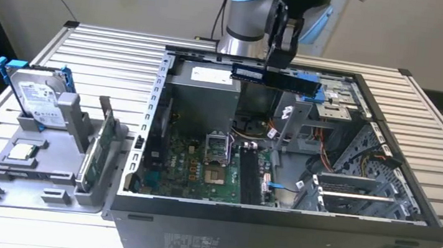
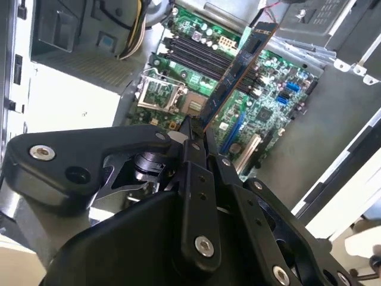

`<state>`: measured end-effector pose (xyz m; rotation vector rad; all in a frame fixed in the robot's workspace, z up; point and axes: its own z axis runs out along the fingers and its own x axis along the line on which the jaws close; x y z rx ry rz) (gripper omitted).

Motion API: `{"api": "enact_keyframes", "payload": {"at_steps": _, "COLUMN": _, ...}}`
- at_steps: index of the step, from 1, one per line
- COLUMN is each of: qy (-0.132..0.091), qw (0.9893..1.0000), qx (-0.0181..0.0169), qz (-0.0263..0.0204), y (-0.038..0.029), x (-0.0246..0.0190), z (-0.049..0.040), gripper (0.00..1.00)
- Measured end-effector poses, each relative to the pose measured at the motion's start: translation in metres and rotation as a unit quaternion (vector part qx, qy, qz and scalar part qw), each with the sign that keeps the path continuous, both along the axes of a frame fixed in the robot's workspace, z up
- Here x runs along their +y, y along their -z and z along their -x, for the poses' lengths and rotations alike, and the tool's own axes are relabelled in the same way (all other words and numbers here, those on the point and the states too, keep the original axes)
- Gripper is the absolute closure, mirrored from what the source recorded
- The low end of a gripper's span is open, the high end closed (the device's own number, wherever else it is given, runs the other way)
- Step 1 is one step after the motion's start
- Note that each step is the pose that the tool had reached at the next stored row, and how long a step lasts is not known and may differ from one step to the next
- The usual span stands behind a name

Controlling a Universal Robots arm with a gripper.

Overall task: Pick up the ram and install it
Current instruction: 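Pick up the ram and move it above insertion slot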

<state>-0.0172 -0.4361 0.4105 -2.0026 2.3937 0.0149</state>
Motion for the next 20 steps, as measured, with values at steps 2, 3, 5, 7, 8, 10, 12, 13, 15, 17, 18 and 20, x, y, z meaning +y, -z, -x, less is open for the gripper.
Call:
{"api": "enact_keyframes", "payload": {"at_steps": 2, "qy": 0.012, "qw": 0.9999, "qx": 0.0, "qz": 0.0, "y": 0.0002, "x": 0.0, "z": -0.0001, "gripper": 0.86}}
{"api": "enact_keyframes", "payload": {"at_steps": 3, "qy": 0.019, "qw": 0.9998, "qx": 0.0, "qz": 0.0, "y": 0.0002, "x": 0.0, "z": -0.0001, "gripper": 0.86}}
{"api": "enact_keyframes", "payload": {"at_steps": 5, "qy": 0.032, "qw": 0.9995, "qx": 0.0, "qz": 0.0, "y": 0.0004, "x": 0.0, "z": -0.0001, "gripper": 0.86}}
{"api": "enact_keyframes", "payload": {"at_steps": 7, "qy": 0.045, "qw": 0.999, "qx": 0.0, "qz": 0.0, "y": 0.0006, "x": 0.0, "z": -0.0002, "gripper": 0.86}}
{"api": "enact_keyframes", "payload": {"at_steps": 8, "qy": 0.051, "qw": 0.9987, "qx": 0.0, "qz": 0.0, "y": 0.0006, "x": 0.0, "z": -0.0002, "gripper": 0.86}}
{"api": "enact_keyframes", "payload": {"at_steps": 10, "qy": 0.065, "qw": 0.9979, "qx": 0.0, "qz": 0.0, "y": 0.0008, "x": 0.0, "z": -0.0002, "gripper": 0.86}}
{"api": "enact_keyframes", "payload": {"at_steps": 12, "qy": 0.079, "qw": 0.9969, "qx": 0.0, "qz": 0.0, "y": 0.001, "x": 0.0, "z": -0.0002, "gripper": 0.86}}
{"api": "enact_keyframes", "payload": {"at_steps": 13, "qy": 0.085, "qw": 0.9964, "qx": 0.0, "qz": 0.0, "y": 0.001, "x": 0.0, "z": -0.0002, "gripper": 0.86}}
{"api": "enact_keyframes", "payload": {"at_steps": 15, "qy": 0.098, "qw": 0.9952, "qx": 0.0, "qz": 0.0, "y": 0.0012, "x": 0.0, "z": -0.0003, "gripper": 0.86}}
{"api": "enact_keyframes", "payload": {"at_steps": 17, "qy": 0.11, "qw": 0.9939, "qx": 0.0, "qz": 0.0, "y": 0.0014, "x": 0.0, "z": -0.0003, "gripper": 0.86}}
{"api": "enact_keyframes", "payload": {"at_steps": 18, "qy": 0.116, "qw": 0.9933, "qx": 0.0, "qz": 0.0, "y": 0.0015, "x": 0.0, "z": -0.0003, "gripper": 0.86}}
{"api": "enact_keyframes", "payload": {"at_steps": 20, "qy": 0.128, "qw": 0.9918, "qx": 0.0, "qz": 0.0, "y": 0.0016, "x": 0.0, "z": -0.0004, "gripper": 0.86}}
